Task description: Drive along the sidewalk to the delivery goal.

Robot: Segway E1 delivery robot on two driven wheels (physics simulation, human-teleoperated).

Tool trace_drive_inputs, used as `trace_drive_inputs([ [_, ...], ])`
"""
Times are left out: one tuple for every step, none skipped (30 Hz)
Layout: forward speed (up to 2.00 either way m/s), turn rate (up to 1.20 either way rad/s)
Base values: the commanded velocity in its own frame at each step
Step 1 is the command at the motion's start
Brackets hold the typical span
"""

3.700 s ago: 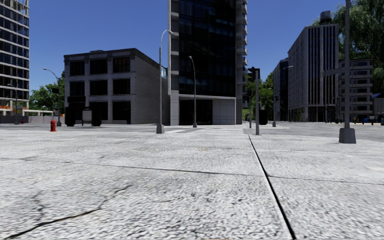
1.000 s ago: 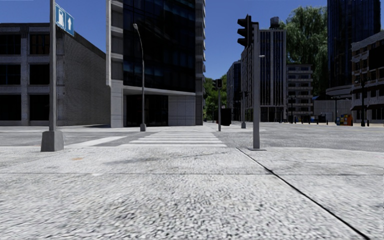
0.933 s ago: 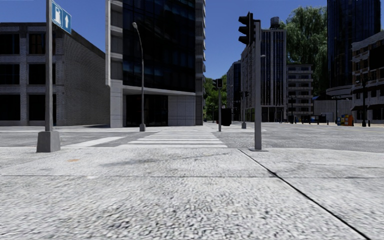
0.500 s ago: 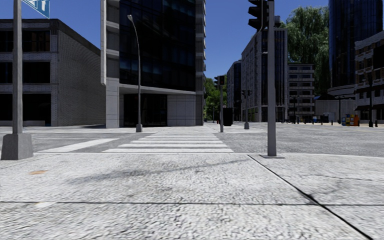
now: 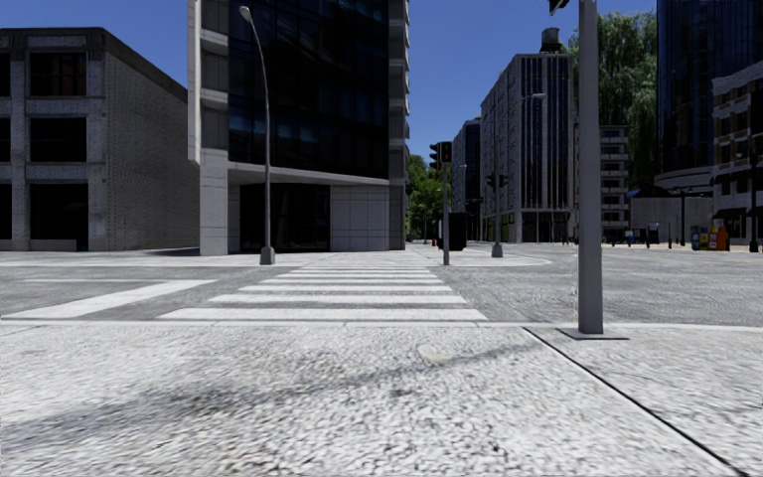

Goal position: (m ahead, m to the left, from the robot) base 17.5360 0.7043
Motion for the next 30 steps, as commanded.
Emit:
trace_drive_inputs([
  [1.99,0.00],
  [1.99,0.00],
  [1.99,0.00],
  [1.99,0.00],
  [1.99,0.00],
  [1.99,0.00],
  [1.99,0.00],
  [1.99,0.00],
  [1.99,0.00],
  [1.99,0.00],
  [1.99,0.00],
  [1.99,0.00],
  [1.99,0.00],
  [1.99,0.00],
  [1.99,0.00],
  [1.99,0.00],
  [1.99,0.00],
  [1.99,0.00],
  [1.99,0.00],
  [1.99,0.00],
  [1.99,0.00],
  [1.99,0.00],
  [1.99,0.00],
  [1.99,0.00],
  [1.99,0.00],
  [1.99,0.00],
  [1.99,0.00],
  [1.99,0.00],
  [1.99,0.00],
  [1.99,0.00],
])
